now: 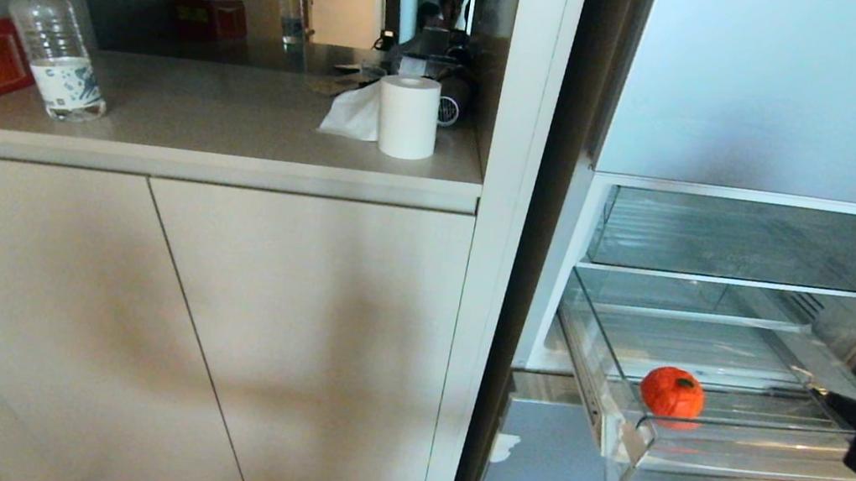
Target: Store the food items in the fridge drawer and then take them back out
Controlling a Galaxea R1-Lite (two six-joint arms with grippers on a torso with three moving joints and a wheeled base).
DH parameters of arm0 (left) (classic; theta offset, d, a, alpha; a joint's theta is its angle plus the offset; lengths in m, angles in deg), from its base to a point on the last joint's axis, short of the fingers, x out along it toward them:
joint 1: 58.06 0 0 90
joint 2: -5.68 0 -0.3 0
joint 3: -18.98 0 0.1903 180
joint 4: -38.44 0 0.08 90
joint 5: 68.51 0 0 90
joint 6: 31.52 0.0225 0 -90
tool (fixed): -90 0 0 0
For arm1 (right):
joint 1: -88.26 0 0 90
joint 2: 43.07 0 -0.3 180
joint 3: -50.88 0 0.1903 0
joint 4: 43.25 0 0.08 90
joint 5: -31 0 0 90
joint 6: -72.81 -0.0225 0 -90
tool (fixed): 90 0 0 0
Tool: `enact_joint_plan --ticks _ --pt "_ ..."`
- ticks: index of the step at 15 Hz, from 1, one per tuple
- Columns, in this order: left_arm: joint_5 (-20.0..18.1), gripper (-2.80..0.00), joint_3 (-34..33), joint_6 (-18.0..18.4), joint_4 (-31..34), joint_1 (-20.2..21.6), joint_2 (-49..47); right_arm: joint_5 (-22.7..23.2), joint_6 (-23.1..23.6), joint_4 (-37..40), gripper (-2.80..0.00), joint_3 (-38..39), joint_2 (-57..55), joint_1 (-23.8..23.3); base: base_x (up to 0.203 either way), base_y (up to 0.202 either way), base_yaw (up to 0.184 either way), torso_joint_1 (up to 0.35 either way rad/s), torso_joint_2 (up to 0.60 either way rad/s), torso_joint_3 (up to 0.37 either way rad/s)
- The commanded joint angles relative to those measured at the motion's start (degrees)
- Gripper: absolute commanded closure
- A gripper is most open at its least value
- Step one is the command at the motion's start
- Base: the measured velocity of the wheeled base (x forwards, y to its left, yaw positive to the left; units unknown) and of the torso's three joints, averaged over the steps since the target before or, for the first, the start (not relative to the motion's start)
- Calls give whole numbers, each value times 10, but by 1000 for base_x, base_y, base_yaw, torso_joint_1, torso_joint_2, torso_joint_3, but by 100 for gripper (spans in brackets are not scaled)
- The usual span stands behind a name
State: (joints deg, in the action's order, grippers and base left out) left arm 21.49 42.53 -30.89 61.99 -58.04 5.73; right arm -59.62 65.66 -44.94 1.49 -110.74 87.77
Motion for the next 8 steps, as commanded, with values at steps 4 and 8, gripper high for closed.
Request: enact_joint_plan --ticks 4,8 --pt "0 0 0 0 0 1 0 -11 25 32 0 190 358 -6 0 0 0 0 0 0" --pt "0 0 0 -1 0 1 0 -12 72 196 0 246 553 -1 0 0 0 0 0 0"
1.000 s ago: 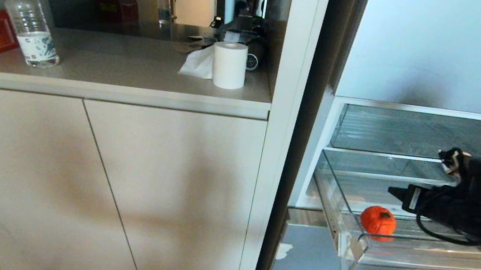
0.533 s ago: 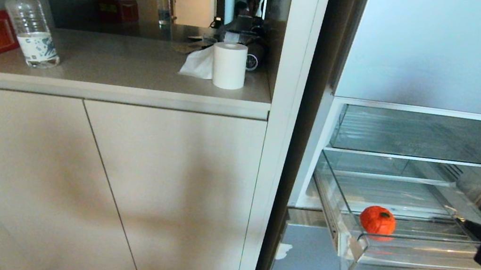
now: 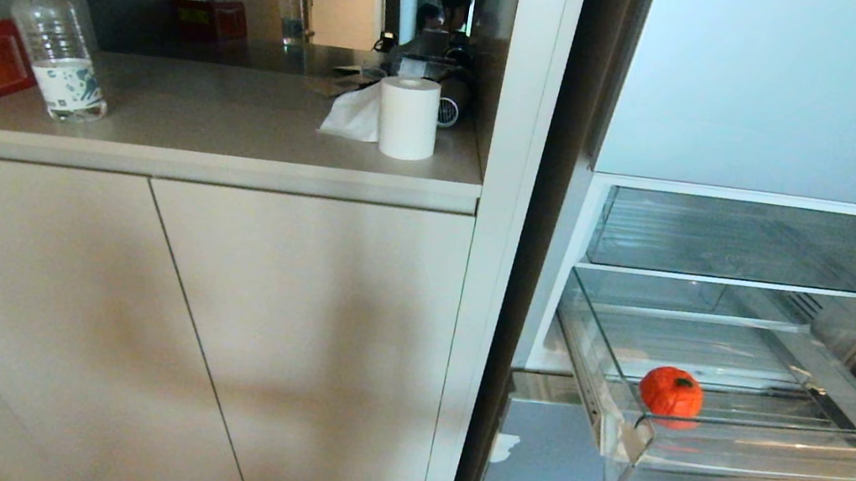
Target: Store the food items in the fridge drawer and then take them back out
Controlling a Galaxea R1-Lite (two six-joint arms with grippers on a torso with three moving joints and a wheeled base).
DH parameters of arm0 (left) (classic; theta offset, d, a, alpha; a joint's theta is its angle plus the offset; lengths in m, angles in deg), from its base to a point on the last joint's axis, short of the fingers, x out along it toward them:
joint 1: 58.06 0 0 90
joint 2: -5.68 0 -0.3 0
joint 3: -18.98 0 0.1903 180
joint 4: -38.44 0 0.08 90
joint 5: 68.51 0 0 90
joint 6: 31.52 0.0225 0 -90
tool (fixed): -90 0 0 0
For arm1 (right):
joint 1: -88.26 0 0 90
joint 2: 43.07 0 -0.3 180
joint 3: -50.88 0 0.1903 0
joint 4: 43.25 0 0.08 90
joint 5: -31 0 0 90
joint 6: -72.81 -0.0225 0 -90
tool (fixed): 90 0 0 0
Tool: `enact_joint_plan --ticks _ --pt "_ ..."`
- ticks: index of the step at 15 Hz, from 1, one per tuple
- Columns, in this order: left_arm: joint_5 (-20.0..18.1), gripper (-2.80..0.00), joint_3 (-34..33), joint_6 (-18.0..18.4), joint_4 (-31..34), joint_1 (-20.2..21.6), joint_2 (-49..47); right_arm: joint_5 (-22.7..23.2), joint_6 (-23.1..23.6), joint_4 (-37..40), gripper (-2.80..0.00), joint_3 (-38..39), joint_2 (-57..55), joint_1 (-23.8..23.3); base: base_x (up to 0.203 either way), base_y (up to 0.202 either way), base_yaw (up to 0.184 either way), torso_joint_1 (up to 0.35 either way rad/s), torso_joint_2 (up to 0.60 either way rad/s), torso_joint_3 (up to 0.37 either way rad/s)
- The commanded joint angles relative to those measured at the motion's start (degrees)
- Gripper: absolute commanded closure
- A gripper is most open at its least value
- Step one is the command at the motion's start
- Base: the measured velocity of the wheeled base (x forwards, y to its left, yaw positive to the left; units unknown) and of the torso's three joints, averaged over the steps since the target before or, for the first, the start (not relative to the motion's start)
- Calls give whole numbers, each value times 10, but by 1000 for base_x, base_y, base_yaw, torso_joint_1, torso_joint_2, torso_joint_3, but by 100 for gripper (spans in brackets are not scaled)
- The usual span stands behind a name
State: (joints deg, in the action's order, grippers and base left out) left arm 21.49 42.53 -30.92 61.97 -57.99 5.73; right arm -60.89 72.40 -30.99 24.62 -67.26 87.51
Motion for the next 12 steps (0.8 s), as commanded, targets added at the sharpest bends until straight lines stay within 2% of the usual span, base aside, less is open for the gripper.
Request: enact_joint_plan --ticks 1,4,12 --pt "0 0 0 -1 0 0 0 1 7 91 0 18 158 2 0 0 0 0 0 0" --pt "0 0 0 -2 0 0 0 3 7 109 0 25 244 2 0 0 0 0 0 0" --pt "0 0 1 -2 0 0 0 4 1 112 0 29 242 3 0 0 0 0 0 0"
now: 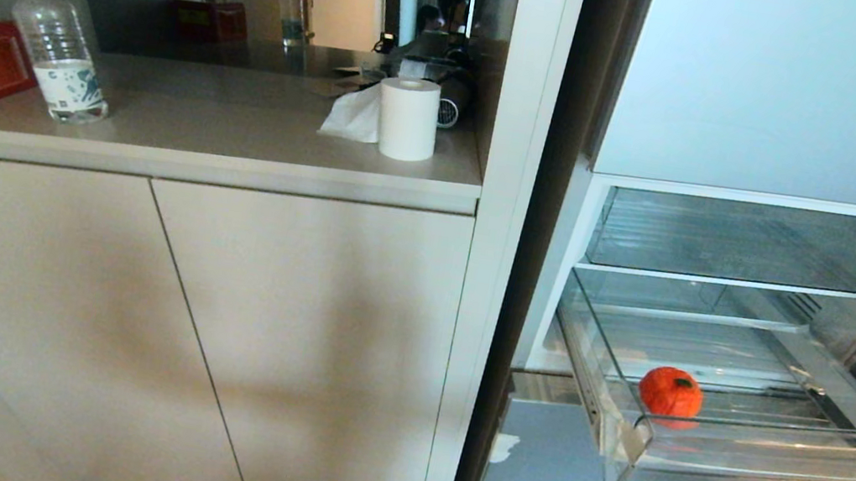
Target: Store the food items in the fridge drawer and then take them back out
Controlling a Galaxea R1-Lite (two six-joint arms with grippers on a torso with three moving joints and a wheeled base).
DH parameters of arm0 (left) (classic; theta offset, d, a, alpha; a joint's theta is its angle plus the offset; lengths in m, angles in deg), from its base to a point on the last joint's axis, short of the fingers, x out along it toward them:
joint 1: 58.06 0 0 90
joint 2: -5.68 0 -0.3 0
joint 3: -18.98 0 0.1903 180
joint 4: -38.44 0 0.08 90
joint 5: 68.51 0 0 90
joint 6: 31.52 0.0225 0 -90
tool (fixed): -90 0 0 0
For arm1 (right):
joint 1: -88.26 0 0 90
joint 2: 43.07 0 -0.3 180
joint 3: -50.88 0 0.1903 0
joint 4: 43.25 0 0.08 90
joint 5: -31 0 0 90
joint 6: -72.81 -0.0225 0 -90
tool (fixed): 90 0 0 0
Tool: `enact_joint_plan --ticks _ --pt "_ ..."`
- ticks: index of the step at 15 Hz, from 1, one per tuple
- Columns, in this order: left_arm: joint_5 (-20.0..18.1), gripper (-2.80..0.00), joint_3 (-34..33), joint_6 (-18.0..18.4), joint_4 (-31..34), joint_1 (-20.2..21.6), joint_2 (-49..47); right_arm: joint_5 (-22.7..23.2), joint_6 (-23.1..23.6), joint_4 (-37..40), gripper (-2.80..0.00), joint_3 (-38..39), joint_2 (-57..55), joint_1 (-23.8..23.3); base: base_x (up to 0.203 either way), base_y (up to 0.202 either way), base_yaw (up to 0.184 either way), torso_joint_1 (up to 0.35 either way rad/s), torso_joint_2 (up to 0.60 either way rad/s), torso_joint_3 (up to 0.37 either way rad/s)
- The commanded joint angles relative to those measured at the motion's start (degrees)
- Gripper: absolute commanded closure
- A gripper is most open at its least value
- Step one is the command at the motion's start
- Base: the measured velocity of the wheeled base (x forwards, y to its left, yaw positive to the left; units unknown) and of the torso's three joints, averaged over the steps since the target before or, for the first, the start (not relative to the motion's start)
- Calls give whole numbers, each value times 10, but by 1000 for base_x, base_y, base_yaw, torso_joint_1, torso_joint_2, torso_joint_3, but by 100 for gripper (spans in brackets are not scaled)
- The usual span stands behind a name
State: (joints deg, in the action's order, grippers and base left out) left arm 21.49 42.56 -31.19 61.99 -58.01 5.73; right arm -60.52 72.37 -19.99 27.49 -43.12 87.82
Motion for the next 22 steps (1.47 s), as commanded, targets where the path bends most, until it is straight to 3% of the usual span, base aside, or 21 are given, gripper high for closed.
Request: enact_joint_plan --ticks 1,4,19,22 --pt "0 0 0 0 0 0 0 0 1 2 0 0 0 0 0 0 0 0 0 0" --pt "0 0 1 0 0 0 0 1 5 2 0 0 0 0 2 5 -72 -1 0 3" --pt "0 0 0 0 0 0 0 -2 -13 1 0 0 0 0 0 8 -174 3 3 3" --pt "0 0 0 0 0 0 0 -4 -5 -7 0 -3 -59 -1 0 6 -70 0 3 -1"
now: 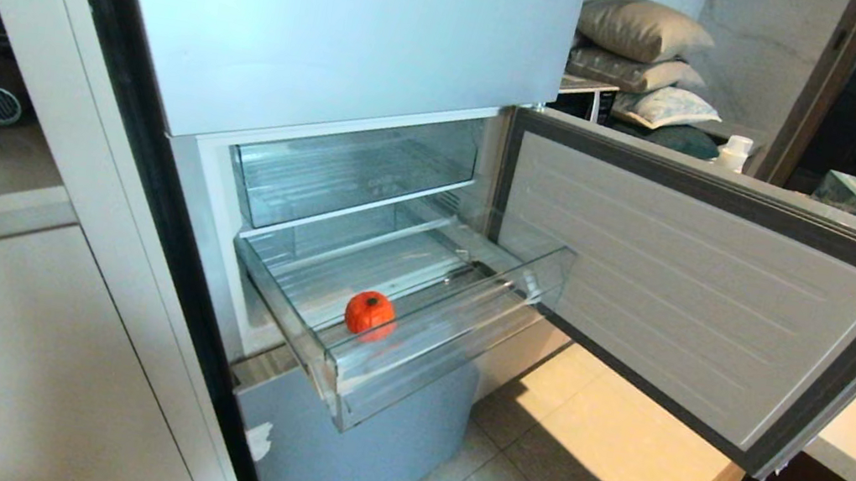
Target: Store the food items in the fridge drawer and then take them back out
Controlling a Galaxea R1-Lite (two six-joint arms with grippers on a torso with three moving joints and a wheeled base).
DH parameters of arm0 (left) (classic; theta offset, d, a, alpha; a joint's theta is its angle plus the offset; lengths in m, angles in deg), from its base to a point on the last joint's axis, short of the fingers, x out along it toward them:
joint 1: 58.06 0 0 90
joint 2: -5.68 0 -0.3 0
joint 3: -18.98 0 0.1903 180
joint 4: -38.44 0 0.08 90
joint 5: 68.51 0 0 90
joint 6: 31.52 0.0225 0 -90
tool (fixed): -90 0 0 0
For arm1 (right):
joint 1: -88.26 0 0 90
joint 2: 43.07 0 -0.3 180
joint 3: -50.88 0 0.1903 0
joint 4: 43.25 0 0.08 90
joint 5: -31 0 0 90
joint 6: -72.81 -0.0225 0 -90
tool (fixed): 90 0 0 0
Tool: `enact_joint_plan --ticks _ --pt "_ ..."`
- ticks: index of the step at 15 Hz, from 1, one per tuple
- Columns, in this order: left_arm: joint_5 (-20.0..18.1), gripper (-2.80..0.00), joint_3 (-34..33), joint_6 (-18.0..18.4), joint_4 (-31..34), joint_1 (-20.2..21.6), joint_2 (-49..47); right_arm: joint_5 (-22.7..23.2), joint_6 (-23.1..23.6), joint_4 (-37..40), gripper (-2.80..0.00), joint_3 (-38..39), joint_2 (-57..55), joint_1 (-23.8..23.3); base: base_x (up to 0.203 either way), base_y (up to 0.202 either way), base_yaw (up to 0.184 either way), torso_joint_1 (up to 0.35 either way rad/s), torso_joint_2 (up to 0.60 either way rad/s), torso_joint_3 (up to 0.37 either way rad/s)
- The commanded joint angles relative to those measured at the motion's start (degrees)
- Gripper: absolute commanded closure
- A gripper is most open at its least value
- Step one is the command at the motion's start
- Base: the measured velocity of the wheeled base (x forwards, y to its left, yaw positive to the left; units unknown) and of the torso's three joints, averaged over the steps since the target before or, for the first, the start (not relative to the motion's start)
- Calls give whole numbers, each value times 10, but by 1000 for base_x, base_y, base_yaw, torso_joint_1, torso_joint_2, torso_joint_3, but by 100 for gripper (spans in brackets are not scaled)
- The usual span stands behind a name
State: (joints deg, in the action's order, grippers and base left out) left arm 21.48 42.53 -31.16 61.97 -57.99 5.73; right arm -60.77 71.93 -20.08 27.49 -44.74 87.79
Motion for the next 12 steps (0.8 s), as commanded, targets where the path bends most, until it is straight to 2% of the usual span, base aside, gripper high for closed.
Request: enact_joint_plan --ticks 1,3,4,7,8,10,12 --pt "0 0 1 0 0 0 0 -11 -7 -23 0 -9 -86 -4 0 0 0 0 0 0" --pt "0 0 0 0 0 0 0 -36 -41 -67 0 -33 -189 -36 0 0 0 0 0 0" --pt "0 0 0 0 0 0 0 -45 -63 -88 0 -53 -257 -68 0 0 0 0 0 0" --pt "-1 0 0 0 0 0 0 -57 -103 -130 0 -127 -437 -232 0 0 0 0 0 0" --pt "0 0 1 0 0 0 0 -51 -110 -149 0 -157 -494 -289 0 0 0 0 0 0" --pt "0 0 0 0 0 0 0 -28 -119 -188 0 -207 -585 -366 0 0 0 0 0 0" --pt "0 0 0 0 0 0 0 -14 -123 -230 0 -238 -671 -402 0 0 0 0 0 0"
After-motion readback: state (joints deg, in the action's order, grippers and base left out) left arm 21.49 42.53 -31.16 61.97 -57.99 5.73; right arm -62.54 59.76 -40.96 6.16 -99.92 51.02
